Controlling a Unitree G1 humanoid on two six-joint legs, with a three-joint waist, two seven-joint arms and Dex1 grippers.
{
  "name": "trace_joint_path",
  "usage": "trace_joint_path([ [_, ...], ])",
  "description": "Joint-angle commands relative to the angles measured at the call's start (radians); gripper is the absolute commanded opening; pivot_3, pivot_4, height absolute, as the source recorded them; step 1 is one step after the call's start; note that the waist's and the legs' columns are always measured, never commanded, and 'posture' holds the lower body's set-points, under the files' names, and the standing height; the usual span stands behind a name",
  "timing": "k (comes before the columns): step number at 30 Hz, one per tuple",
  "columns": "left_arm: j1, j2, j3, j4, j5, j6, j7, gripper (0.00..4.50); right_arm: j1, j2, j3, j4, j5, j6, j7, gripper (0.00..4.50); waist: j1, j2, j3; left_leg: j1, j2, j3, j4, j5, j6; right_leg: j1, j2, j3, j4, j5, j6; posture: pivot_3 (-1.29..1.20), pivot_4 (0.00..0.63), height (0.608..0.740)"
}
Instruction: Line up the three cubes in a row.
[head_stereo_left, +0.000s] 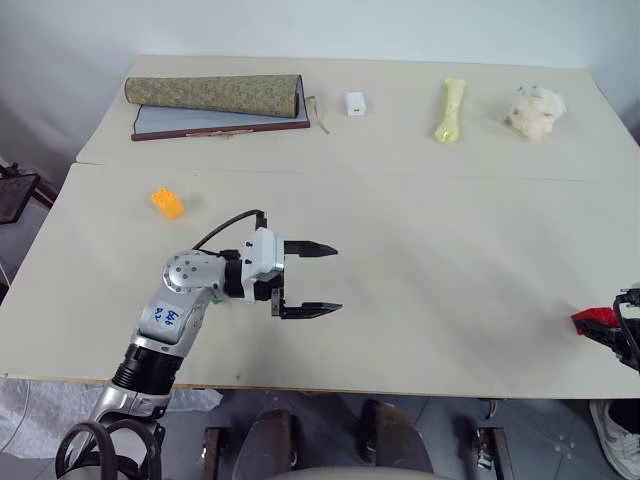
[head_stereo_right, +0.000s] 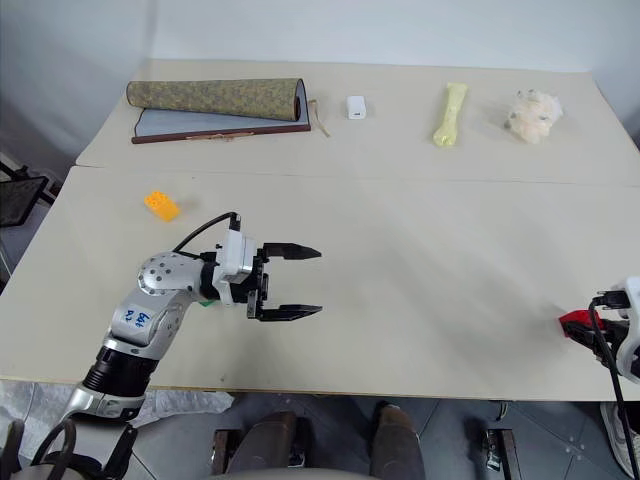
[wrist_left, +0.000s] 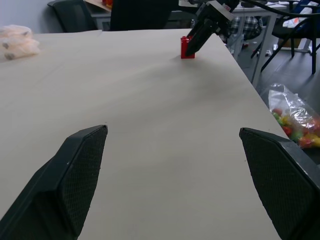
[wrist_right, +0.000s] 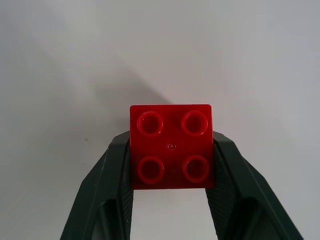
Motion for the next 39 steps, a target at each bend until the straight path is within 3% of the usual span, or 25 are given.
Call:
trace_joint_path([
  [1,0.010,0.022,0.040,-0.025,-0.001,-0.018,0.003,4.50,-0.064,-0.076,0.065,-0.049,-0.005,-0.159,0.184,1.51,-0.001,0.000,0.000,0.000,0.000,0.000,0.000,0.000,0.000,0.000,0.000,0.000,0.000,0.000,0.000,0.00,0.150,0.740],
  [4,0.035,0.048,0.080,-0.022,-0.009,-0.009,0.020,4.50,-0.160,-0.138,0.194,-0.097,0.004,-0.320,0.412,1.51,-0.019,0.001,0.000,0.002,0.001,0.002,0.000,0.000,0.000,0.000,0.001,0.002,0.001,0.000,0.000,0.00,0.150,0.740],
  [6,0.080,0.075,0.140,-0.025,-0.026,0.007,0.049,4.50,-0.388,-0.139,0.389,-0.093,-0.019,-0.337,0.504,1.51,-0.033,-0.001,0.001,0.002,0.002,0.001,-0.001,0.001,-0.001,0.000,0.001,0.002,0.001,0.000,0.000,0.00,0.150,0.740],
  [9,0.134,0.098,0.200,-0.057,-0.051,0.030,0.074,4.50,-0.707,-0.073,0.646,-0.045,-0.084,-0.312,0.605,1.51,-0.050,-0.002,0.002,0.004,0.003,-0.005,0.000,0.001,-0.001,0.000,0.002,0.003,0.002,0.000,-0.001,0.00,0.150,0.740],
  [12,0.193,0.128,0.230,-0.093,-0.044,0.026,0.074,4.50,-0.941,0.007,0.884,0.104,-0.265,-0.413,0.714,1.51,-0.044,-0.003,0.002,0.001,0.002,-0.008,0.000,0.001,-0.002,-0.001,0.001,0.000,0.001,0.000,-0.001,0.00,0.150,0.740],
  [17,0.260,0.151,0.277,-0.150,-0.050,0.033,0.114,4.50,-1.130,0.146,1.077,0.408,-0.450,-0.639,0.841,1.51,-0.027,-0.003,0.002,-0.006,0.000,-0.006,0.002,0.001,-0.001,-0.003,-0.001,-0.005,-0.001,0.000,-0.001,0.00,0.150,0.740],
  [20,0.310,0.159,0.291,-0.200,-0.050,0.045,0.138,4.50,-1.173,0.222,1.100,0.527,-0.492,-0.688,0.859,1.51,-0.028,-0.003,0.002,-0.014,0.001,-0.009,0.005,0.001,-0.001,-0.007,0.000,-0.010,-0.001,0.000,-0.001,0.00,0.150,0.740],
  [29,0.375,0.184,0.323,-0.270,-0.060,0.089,0.169,4.50,-1.199,0.323,1.092,0.656,-0.567,-0.713,0.855,1.51,-0.054,-0.003,0.002,-0.011,0.002,-0.009,0.006,0.001,-0.002,-0.006,0.000,-0.013,0.002,0.000,-0.001,0.00,0.150,0.740],
  [30,0.373,0.185,0.326,-0.268,-0.059,0.091,0.170,4.50,-1.199,0.331,1.085,0.662,-0.570,-0.720,0.851,2.24,-0.054,-0.003,0.002,-0.011,0.002,-0.009,0.006,0.001,-0.003,-0.006,0.000,-0.013,0.003,0.000,-0.002,0.00,0.150,0.740],
  [36,0.370,0.186,0.391,-0.244,-0.055,0.056,0.195,4.50,-1.161,0.298,0.967,0.615,-0.492,-0.849,0.894,4.03,-0.054,-0.003,0.002,-0.011,0.002,-0.009,0.008,0.001,-0.003,-0.006,0.000,-0.012,0.004,0.000,-0.002,0.00,0.150,0.740],
  [37,0.374,0.181,0.419,-0.237,-0.061,0.047,0.210,4.50,-1.142,0.282,0.932,0.607,-0.466,-0.884,0.907,4.31,-0.053,-0.003,0.002,-0.011,0.002,-0.009,0.008,0.001,-0.003,-0.006,0.000,-0.012,0.004,0.000,-0.002,0.00,0.150,0.740],
  [39,0.379,0.165,0.485,-0.219,-0.085,0.040,0.246,4.50,-1.102,0.267,0.858,0.613,-0.408,-0.974,0.925,4.42,-0.050,-0.003,0.002,-0.012,0.002,-0.010,0.008,0.001,-0.003,-0.006,-0.001,-0.013,0.003,0.000,-0.002,0.00,0.150,0.740],
])
